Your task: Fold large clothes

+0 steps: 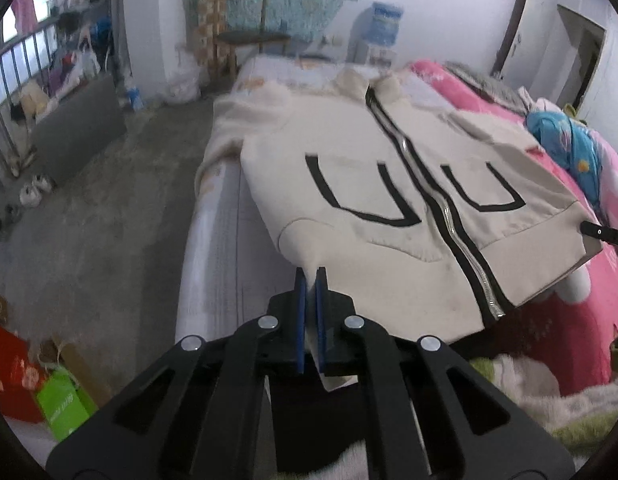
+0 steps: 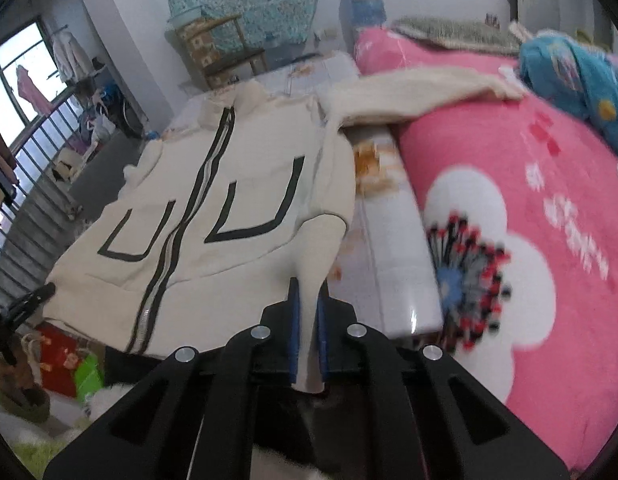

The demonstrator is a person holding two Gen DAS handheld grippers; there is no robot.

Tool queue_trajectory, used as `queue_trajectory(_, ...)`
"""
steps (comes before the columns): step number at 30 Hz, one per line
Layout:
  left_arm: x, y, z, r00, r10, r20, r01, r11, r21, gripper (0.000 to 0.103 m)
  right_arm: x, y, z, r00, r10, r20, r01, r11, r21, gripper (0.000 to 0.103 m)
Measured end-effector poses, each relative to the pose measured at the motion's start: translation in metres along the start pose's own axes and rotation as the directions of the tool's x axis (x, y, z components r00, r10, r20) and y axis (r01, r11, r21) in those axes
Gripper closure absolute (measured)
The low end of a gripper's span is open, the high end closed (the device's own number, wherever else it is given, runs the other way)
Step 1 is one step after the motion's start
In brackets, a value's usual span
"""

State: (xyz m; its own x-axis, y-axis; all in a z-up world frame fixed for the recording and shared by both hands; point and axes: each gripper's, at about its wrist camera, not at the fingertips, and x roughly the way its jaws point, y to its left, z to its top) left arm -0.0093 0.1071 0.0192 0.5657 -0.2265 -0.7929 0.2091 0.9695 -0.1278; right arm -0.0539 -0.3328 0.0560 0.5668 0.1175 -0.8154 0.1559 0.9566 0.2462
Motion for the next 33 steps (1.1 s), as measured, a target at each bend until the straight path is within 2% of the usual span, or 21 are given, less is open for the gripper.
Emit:
queue_trajectory(2, 0.006, 0.005, -0.010, 0.998, 0.016, -0.055, -0.017, 1.000, -0.022, 0.099, 0.006, -0.001, -0.014, 0.998, 0.001, -0.060, -0.001, 1.000, 0.006, 0.095)
queue_trajectory(3, 0.012, 0.009, -0.016, 0.995, 0.034, -0.089, -0.036, 0.999, -0.023, 0.098, 0.015, 0.000, -0.022, 0.995, -0.026, -0.100, 0.025, 1.000, -0.009, 0.094)
queue_trajectory(5, 0.028, 0.017, -0.026, 0.985, 0.061, -0.164, -0.067, 0.997, -0.030, 0.093, 0.027, -0.004, -0.032, 0.982, -0.114, -0.150, 0.110, 0.993, -0.038, 0.089)
queue_trajectory(7, 0.033, 0.022, -0.030, 0.979, 0.089, -0.186, -0.096, 0.995, -0.028, 0.090, 0.028, -0.008, -0.034, 0.967, -0.199, -0.162, 0.192, 0.980, -0.055, 0.083)
queue_trajectory(8, 0.031, 0.024, -0.028, 0.979, 0.102, -0.175, -0.108, 0.994, -0.021, 0.086, 0.024, -0.009, -0.032, 0.967, -0.208, -0.147, 0.202, 0.978, -0.052, 0.070)
queue_trajectory(9, 0.026, 0.024, -0.023, 0.983, 0.106, -0.151, -0.109, 0.994, -0.014, 0.076, 0.017, -0.009, -0.029, 0.971, -0.205, -0.123, 0.201, 0.979, -0.046, 0.062)
queue_trajectory(10, 0.022, 0.024, -0.020, 0.986, 0.106, -0.130, -0.109, 0.994, -0.011, 0.065, 0.007, -0.007, -0.023, 0.977, -0.199, -0.074, 0.196, 0.980, -0.039, 0.048)
queue_trajectory(13, 0.012, 0.015, -0.001, 0.994, 0.101, -0.029, -0.100, 0.995, 0.018, 0.049, -0.003, 0.006, -0.008, 0.981, -0.191, 0.021, 0.192, 0.979, -0.064, 0.039)
queue_trajectory(14, 0.013, 0.009, 0.006, 0.995, 0.096, -0.005, -0.095, 0.995, 0.034, 0.048, -0.002, 0.016, -0.002, 0.985, -0.166, 0.050, 0.169, 0.983, -0.073, 0.033)
queue_trajectory(17, 0.022, -0.015, 0.024, 0.996, 0.074, 0.052, -0.079, 0.993, 0.088, 0.038, 0.019, 0.045, 0.010, 0.995, -0.074, 0.067, 0.080, 0.993, -0.091, 0.030)
queue_trajectory(19, 0.037, -0.035, 0.037, 0.996, 0.060, 0.067, -0.068, 0.989, 0.128, 0.032, 0.036, 0.065, 0.017, 0.997, -0.040, 0.073, 0.049, 0.991, -0.122, 0.027)
queue_trajectory(20, 0.044, -0.042, 0.040, 0.996, 0.055, 0.065, -0.063, 0.988, 0.141, 0.032, 0.048, 0.077, 0.021, 0.996, -0.030, 0.078, 0.041, 0.989, -0.144, 0.023)
queue_trajectory(23, 0.070, -0.057, 0.050, 0.997, 0.054, 0.049, -0.061, 0.985, 0.164, 0.031, 0.087, 0.102, 0.031, 0.998, 0.000, 0.058, 0.011, 0.982, -0.186, 0.020)
queue_trajectory(26, 0.095, -0.067, 0.055, 0.994, 0.104, 0.039, -0.109, 0.977, 0.181, 0.030, 0.119, 0.120, 0.035, 1.000, -0.026, 0.013, 0.028, 0.977, -0.210, 0.020)
queue_trajectory(29, 0.117, -0.068, 0.059, 0.993, 0.116, -0.002, -0.114, 0.977, 0.178, 0.027, 0.145, 0.131, 0.037, 0.998, -0.058, -0.007, 0.054, 0.966, -0.252, 0.020)
queue_trajectory(33, 0.138, -0.063, 0.058, 0.989, 0.141, -0.054, -0.130, 0.976, 0.175, 0.023, 0.164, 0.132, 0.036, 0.997, -0.062, -0.037, 0.051, 0.967, -0.251, 0.020)
